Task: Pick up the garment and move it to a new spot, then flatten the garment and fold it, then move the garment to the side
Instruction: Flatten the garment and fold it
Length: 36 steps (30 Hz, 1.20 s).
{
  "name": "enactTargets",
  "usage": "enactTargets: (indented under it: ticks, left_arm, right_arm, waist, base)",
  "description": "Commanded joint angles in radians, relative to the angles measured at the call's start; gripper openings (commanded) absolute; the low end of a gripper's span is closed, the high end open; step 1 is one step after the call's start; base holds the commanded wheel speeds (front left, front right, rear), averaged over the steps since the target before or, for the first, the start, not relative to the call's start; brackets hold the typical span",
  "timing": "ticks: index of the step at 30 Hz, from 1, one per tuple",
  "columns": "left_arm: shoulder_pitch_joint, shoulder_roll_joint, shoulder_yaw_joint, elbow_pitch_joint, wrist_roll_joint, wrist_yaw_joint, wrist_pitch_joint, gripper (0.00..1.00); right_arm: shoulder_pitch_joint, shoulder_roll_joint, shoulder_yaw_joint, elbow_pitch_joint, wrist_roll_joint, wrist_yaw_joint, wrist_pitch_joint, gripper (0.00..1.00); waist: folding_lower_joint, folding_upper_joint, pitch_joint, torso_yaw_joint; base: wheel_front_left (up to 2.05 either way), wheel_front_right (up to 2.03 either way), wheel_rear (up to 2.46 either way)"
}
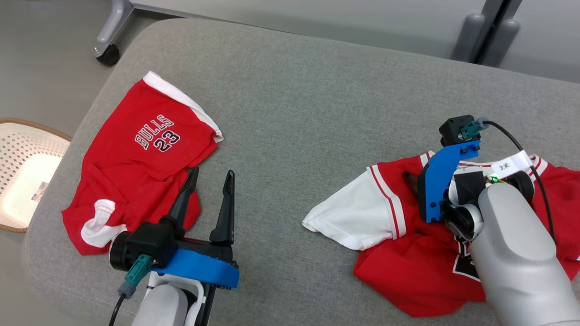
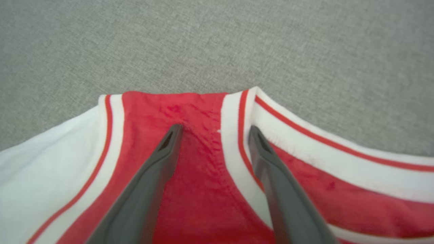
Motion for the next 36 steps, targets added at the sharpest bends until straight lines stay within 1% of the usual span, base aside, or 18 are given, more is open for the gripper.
enactTargets:
  ticks: [1,2,3,4,5,6,11,18,22,26,31,33,36]
  left_arm:
    - [-0.021,-0.002,-0.003,-0.001,-0.002,-0.004,-0.003,1.00]
    - [-0.022,-0.003,-0.004,0.000,-0.003,-0.004,-0.003,1.00]
    - [-0.023,-0.003,-0.005,0.000,-0.004,-0.004,-0.003,1.00]
    - [-0.026,-0.004,-0.005,0.000,-0.004,-0.004,-0.003,1.00]
    - [-0.028,-0.004,-0.006,0.001,-0.005,-0.004,-0.003,1.00]
    - [-0.030,-0.005,-0.005,0.001,-0.006,-0.004,-0.003,1.00]
    - [-0.037,-0.008,-0.004,0.008,-0.010,-0.005,-0.003,1.00]
    - [-0.025,-0.008,0.014,0.012,-0.004,-0.003,-0.003,1.00]
    - [-0.008,-0.009,0.025,0.013,0.003,-0.001,-0.003,1.00]
    - [0.009,-0.007,0.037,0.015,0.008,-0.001,-0.003,1.00]
    - [0.029,-0.004,0.049,0.019,0.013,-0.001,-0.003,1.00]
    - [0.040,-0.001,0.054,0.019,0.014,0.001,-0.003,1.00]
    - [0.052,0.004,0.059,0.013,0.014,0.003,-0.003,1.00]
  right_arm:
    - [-0.014,-0.006,0.015,0.027,-0.006,0.000,-0.009,1.00]
    - [-0.012,-0.004,0.027,0.044,0.003,0.000,-0.012,1.00]
    - [-0.013,0.001,0.030,0.057,0.023,0.000,-0.017,0.84]
    - [-0.017,0.002,0.037,0.070,0.032,0.001,-0.022,0.38]
    - [-0.021,0.005,0.052,0.079,0.048,0.001,-0.027,0.13]
    - [-0.026,0.007,0.058,0.084,0.068,0.002,-0.041,0.00]
    - [-0.084,-0.015,0.099,0.081,0.128,0.001,-0.146,0.00]
    - [-0.183,-0.016,0.157,0.018,0.247,0.001,-0.324,0.00]
    - [-0.245,-0.037,0.226,-0.063,0.318,0.001,-0.421,0.00]
    - [-0.306,-0.066,0.268,-0.142,0.376,0.001,-0.512,0.00]
    - [-0.359,-0.104,0.317,-0.280,0.434,0.000,-0.624,0.00]
    - [-0.361,-0.124,0.334,-0.338,0.457,0.000,-0.653,0.00]
    - [-0.319,-0.172,0.327,-0.391,0.481,0.000,-0.657,0.00]
  waist:
    - [-0.0001,0.0000,0.010,0.008]
    - [-0.0001,0.0000,0.013,0.010]
    - [-0.0001,0.0000,0.015,0.010]
    - [-0.0001,0.0000,0.017,0.011]
    - [-0.0001,0.0000,0.019,0.011]
    - [-0.0001,0.0000,0.021,0.011]
    - [-0.0001,0.0000,0.023,0.009]
    - [-0.0001,0.0000,-0.010,-0.003]
    - [-0.0001,0.0000,-0.045,-0.018]
    - [-0.0001,0.0000,-0.082,-0.034]
    - [-0.0001,0.0000,-0.127,-0.062]
    - [-0.0001,0.0000,-0.142,-0.076]
    - [-0.0001,0.0000,-0.154,-0.097]
  base:
    - [0.00,0.00,0.00]
    - [0.00,0.00,0.00]
    - [0.00,0.00,0.00]
    - [0.00,0.00,0.00]
    - [0.00,0.00,0.00]
    - [0.00,0.00,0.00]
    - [0.00,0.00,0.00]
    - [0.00,0.00,0.00]
    - [0.00,0.00,0.00]
    - [0.00,0.00,0.00]
    - [0.00,0.00,0.00]
    - [0.00,0.00,0.00]
    - [0.00,0.00,0.00]
